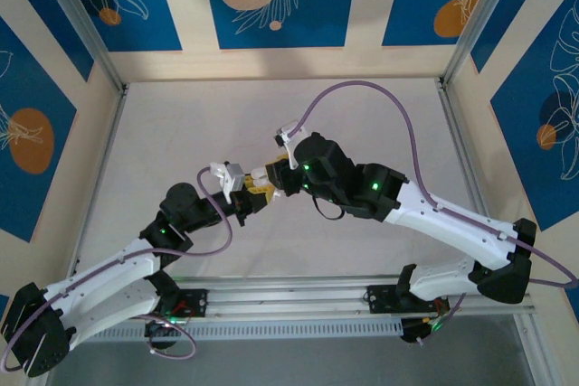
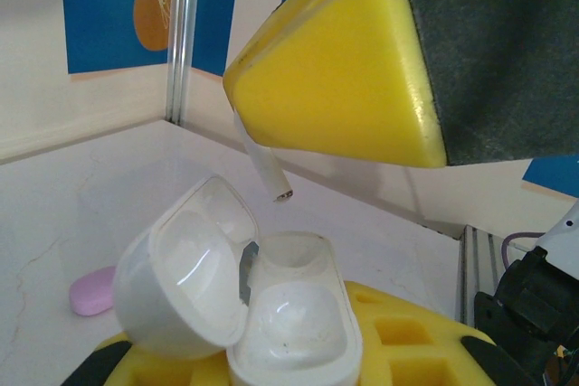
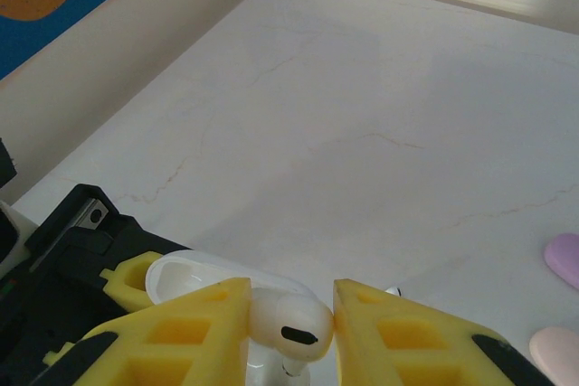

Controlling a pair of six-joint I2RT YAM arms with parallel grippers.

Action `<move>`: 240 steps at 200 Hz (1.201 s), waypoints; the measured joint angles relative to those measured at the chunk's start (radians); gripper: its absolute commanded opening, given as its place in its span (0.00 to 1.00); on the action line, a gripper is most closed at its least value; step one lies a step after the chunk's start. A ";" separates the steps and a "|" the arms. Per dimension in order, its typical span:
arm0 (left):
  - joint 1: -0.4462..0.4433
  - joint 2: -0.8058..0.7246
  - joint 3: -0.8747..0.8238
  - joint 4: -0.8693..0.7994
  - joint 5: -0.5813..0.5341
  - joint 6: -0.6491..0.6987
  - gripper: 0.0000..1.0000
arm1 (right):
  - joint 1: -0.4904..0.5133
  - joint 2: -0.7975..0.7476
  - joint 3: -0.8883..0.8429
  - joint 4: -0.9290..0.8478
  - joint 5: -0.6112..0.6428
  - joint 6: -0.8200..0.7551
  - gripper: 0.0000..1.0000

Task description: Insert the wireless bluetooth earbuds into the charging case

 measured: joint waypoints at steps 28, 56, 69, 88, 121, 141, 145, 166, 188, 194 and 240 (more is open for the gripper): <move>0.000 -0.002 0.000 0.003 -0.001 -0.014 0.14 | 0.001 -0.002 -0.019 0.008 -0.014 0.000 0.29; 0.000 -0.002 0.000 0.006 -0.001 -0.019 0.14 | 0.003 -0.002 -0.040 0.010 -0.027 0.001 0.29; 0.000 -0.002 0.000 0.006 -0.001 -0.022 0.14 | 0.005 -0.003 -0.045 0.014 -0.028 0.000 0.29; -0.001 -0.002 0.000 0.007 -0.004 -0.023 0.14 | 0.006 -0.004 -0.048 0.016 -0.032 0.000 0.29; -0.002 -0.006 0.000 0.008 -0.013 -0.023 0.13 | 0.005 -0.008 -0.048 0.014 -0.054 -0.001 0.29; -0.002 -0.012 0.000 0.009 -0.014 -0.023 0.13 | 0.002 -0.018 -0.048 0.011 -0.084 -0.004 0.31; -0.003 -0.014 0.000 0.009 -0.015 -0.023 0.13 | 0.001 -0.019 -0.048 0.010 -0.089 -0.004 0.31; -0.004 -0.016 0.000 0.020 -0.016 -0.022 0.13 | -0.003 -0.024 -0.049 0.004 -0.118 -0.003 0.32; -0.004 -0.016 0.000 0.024 -0.015 -0.022 0.13 | -0.010 -0.029 -0.050 0.000 -0.140 -0.002 0.32; -0.004 -0.016 0.000 0.026 -0.015 -0.022 0.13 | -0.012 -0.029 -0.050 0.001 -0.145 0.000 0.32; -0.004 -0.016 0.000 0.029 -0.011 -0.022 0.13 | -0.024 -0.030 -0.050 0.001 -0.175 0.011 0.39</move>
